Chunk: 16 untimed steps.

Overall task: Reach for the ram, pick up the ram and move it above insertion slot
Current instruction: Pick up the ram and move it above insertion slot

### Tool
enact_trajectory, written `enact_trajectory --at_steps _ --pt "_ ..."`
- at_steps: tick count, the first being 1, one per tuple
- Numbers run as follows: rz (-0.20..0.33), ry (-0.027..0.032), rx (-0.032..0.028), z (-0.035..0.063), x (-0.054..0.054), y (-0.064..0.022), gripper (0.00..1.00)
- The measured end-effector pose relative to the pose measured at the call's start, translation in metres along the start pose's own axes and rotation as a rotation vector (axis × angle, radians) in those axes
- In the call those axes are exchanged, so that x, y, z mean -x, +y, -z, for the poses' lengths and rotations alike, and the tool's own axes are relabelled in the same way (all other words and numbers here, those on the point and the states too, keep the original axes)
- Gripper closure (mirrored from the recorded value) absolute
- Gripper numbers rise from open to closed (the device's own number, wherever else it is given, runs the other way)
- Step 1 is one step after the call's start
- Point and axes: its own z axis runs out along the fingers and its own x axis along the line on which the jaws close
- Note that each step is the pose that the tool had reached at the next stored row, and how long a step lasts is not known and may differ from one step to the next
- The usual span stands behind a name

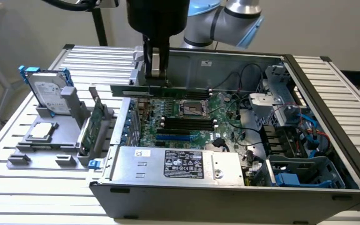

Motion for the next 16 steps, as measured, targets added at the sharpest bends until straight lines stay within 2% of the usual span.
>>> enact_trajectory --at_steps 6,16 --pt "0.000 0.0000 0.0000 -0.0033 0.014 -0.0189 0.87" --pt "0.000 0.0002 0.0001 -0.0136 0.049 -0.0434 0.87"
